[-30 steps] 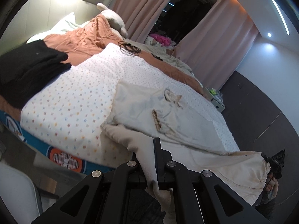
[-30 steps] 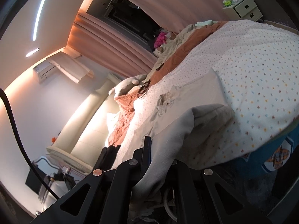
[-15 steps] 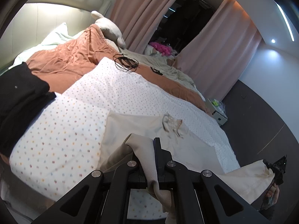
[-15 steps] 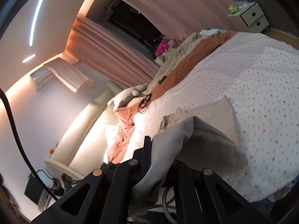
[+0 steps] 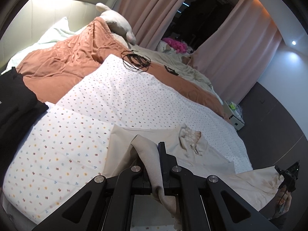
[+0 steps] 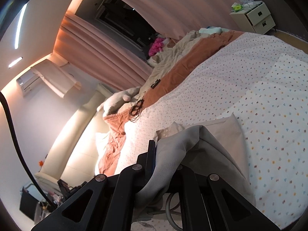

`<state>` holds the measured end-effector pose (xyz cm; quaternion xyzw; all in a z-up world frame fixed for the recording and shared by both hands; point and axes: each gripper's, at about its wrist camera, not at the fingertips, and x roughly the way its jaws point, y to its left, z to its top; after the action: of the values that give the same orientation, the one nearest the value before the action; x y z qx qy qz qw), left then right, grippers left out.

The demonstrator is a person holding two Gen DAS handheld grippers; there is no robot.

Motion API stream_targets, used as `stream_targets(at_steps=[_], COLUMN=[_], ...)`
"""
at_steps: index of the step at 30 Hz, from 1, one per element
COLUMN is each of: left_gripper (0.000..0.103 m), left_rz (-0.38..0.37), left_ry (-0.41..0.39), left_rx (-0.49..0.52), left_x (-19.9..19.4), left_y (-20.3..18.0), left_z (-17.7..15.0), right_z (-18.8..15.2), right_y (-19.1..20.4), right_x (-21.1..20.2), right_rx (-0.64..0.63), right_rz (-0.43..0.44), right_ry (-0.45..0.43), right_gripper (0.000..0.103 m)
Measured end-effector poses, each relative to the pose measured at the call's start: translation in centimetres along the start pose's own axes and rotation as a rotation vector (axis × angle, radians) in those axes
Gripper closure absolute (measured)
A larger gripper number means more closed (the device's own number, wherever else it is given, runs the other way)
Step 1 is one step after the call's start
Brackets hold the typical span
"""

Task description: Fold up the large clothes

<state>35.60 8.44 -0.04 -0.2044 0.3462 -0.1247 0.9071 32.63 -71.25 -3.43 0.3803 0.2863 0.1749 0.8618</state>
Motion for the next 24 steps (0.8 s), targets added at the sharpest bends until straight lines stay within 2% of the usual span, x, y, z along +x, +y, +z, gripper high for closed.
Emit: stream_targets(at_steps=[14, 20, 24], left_gripper=[0.099, 0.099, 0.096], left_rz=[0.065, 0.065, 0.092], left_ry=[0.123, 0.208, 0.249], left_rx=[-0.035, -0.103, -0.085], left_x=[10.2, 14.9, 17.7], left_y=[2.5, 4.1, 4.2], left_z=[2.0, 2.2, 2.2], right_z=[2.5, 2.7, 2.9], right_y=[-4.5, -7.5, -9.2], right_x=[8.7, 12.3, 14.3], right_rx=[0.026, 0.069, 0.093], right_rz=[-0.106, -0.169, -0.202], right_ry=[0.060, 0.094, 0.099], right_gripper=[0.099, 0.099, 0.098])
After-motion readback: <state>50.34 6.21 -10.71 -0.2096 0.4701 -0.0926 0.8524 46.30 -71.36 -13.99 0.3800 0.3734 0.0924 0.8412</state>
